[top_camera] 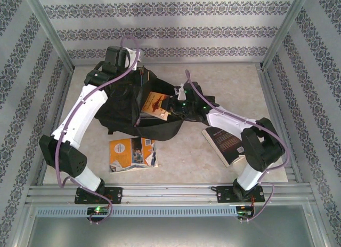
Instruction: Pack the student bag
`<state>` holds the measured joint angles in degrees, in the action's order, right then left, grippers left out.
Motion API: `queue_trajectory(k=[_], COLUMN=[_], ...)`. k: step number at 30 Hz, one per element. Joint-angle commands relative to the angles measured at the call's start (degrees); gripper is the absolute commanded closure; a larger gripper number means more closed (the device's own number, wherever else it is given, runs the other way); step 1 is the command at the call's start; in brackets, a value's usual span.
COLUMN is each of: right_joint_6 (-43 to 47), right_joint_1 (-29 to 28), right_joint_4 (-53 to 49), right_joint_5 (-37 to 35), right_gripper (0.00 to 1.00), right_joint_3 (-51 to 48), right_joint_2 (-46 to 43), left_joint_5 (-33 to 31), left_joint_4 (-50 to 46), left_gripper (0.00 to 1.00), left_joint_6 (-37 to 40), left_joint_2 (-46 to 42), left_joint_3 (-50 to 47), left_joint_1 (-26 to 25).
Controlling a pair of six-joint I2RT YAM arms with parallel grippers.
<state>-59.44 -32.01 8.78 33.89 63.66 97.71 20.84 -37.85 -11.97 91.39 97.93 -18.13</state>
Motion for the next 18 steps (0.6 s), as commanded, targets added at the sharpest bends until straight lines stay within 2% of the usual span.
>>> queue_trajectory(k=[1,11,18], right_joint_6=[-4.42,-10.40,-12.13], right_joint_1=[-0.16,-1.97,-4.65], right_joint_4=[7.29,9.75,7.85], right_joint_5=[3.72,3.63,1.57], right_gripper=[1.00,1.00,0.82], right_joint_3=[5.08,15.40,28.74], right_joint_2=[1.90,13.08,26.20], left_joint_5=[1.66,2.63,1.12], left_joint_4=[2.60,3.50,3.77], left_gripper=[1.00,1.00,1.00], left_joint_6=[1.24,0.98,1.68], left_joint_2=[-3.31,-3.18,-2.01], left_joint_3=[3.20,4.11,5.31], left_joint_1=[-0.69,-0.75,-0.22])
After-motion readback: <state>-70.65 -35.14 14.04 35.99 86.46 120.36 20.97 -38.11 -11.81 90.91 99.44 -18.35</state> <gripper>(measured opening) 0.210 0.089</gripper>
